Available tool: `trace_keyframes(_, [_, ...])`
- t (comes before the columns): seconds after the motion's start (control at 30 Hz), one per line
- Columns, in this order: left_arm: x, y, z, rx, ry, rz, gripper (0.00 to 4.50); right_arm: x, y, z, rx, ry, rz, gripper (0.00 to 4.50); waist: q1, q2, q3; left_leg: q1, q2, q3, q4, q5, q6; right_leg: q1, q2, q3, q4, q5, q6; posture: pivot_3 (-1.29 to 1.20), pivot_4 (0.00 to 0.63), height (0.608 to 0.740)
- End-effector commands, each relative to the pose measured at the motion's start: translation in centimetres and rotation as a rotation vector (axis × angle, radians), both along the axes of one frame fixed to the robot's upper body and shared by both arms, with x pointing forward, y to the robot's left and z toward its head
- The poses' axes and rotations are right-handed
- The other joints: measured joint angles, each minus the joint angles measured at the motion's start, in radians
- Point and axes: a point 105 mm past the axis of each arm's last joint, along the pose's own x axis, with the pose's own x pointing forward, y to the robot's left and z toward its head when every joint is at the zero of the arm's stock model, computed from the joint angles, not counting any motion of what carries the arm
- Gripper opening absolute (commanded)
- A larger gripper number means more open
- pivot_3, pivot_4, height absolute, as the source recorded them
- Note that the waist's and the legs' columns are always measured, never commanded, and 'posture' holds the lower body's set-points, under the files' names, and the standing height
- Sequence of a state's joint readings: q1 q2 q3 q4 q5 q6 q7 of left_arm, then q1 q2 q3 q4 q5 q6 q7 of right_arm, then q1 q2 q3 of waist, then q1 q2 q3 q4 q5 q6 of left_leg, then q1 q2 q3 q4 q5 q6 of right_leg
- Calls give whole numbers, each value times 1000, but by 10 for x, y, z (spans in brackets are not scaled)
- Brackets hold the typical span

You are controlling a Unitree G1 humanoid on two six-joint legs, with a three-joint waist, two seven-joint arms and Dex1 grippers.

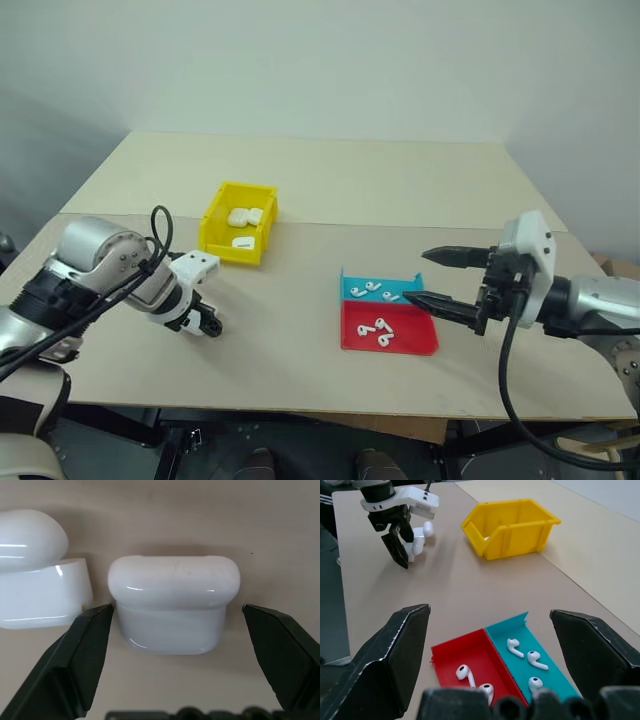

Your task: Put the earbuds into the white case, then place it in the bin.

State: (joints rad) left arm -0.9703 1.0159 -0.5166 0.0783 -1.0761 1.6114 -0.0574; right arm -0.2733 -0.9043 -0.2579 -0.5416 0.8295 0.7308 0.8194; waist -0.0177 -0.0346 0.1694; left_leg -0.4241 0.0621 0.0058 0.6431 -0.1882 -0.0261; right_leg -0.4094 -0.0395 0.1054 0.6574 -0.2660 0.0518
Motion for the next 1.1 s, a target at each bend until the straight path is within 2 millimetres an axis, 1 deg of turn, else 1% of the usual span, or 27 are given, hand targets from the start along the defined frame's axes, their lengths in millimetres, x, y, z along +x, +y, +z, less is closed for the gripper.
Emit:
trace_keyframes(0.03, [-2,-2,5,44,-25,-57,3720,-4,-1,12,-1,-51,-12,4500,0,0,0,0,0,0,0,0,0,0,0,0,0,0,0,0,150,740])
trace_keyframes(0.13, [-3,1,7,64,-41,-67,2819,-3,-1,13,-3,-56,-24,4500,0,0,0,0,0,0,0,0,0,0,0,0,0,0,0,0,150,740])
trace_keyframes(0.37, [-10,6,19,82,-79,-105,2778,0,-2,15,16,-72,-51,4500,0,0,0,0,0,0,0,0,0,0,0,0,0,0,0,0,150,740])
trace_keyframes(0.43, [-9,5,30,61,-148,-129,2778,1,-3,13,11,-76,-60,4500,1,0,0,0,0,0,0,0,0,0,0,0,0,0,0,0,150,740])
trace_keyframes(0.5, [-7,-2,49,-30,-251,-171,2778,2,-4,13,10,-75,-66,4500,1,0,0,0,0,0,0,0,0,0,0,0,0,0,0,0,150,740])
trace_keyframes(0.53, [-5,-9,64,-115,-352,-213,2778,1,-4,13,12,-79,-65,4500,0,0,0,-1,0,0,0,0,0,0,0,0,0,0,0,0,150,740])
trace_keyframes(0.6, [-10,-19,89,-254,-501,-309,2778,1,-6,14,20,-84,-66,4500,-2,0,0,-1,0,0,0,0,0,-1,-1,0,0,0,0,0,150,740])
trace_keyframes(0.63, [-14,-24,100,-343,-566,-353,2778,1,-6,15,28,-85,-68,4500,-3,0,0,-1,1,0,0,0,0,-1,-1,-1,0,0,-1,0,150,740])
trace_keyframes(0.7, [-16,-34,118,-506,-759,-416,2778,3,-6,16,43,-85,-71,4500,0,1,0,-1,1,0,0,0,0,-1,-1,-1,0,0,-1,0,150,740])
trace_keyframes(0.77, [-19,-44,126,-643,-902,-481,2778,4,-4,17,45,-90,-67,4500,4,2,-1,1,0,1,0,0,0,2,-3,-1,-1,0,-1,0,150,740])
trace_keyframes(0.83, [-23,-55,130,-756,-977,-551,2778,5,-1,18,46,-95,-57,4500,7,2,-1,1,-1,0,1,0,0,4,-3,-3,-1,0,-1,0,150,740])
trace_keyframes(0.9, [-27,-64,132,-958,-930,-632,2778,6,2,20,46,-103,-34,4500,7,2,-1,1,-1,-1,2,0,0,5,-3,-4,-2,0,-1,0,150,740])
trace_keyframes(0.93, [-31,-69,134,-1048,-903,-702,2778,7,3,21,44,-105,-28,4500,6,2,-1,2,-1,-1,2,0,0,5,-3,-4,-2,0,-1,0,150,740])
trace_keyframes(1.0, [-35,-77,134,-1132,-872,-817,2778,8,6,22,34,-105,-15,4500,4,2,-1,2,-1,-1,2,0,0,5,-3,-4,-1,0,-1,0,150,740])
trace_keyframes(1.1, [-41,-90,133,-1248,-866,-995,2778,9,12,15,-97,-87,25,4500,3,3,-2,1,-2,-1,2,0,0,5,-3,-4,-2,0,-1,0,150,740])
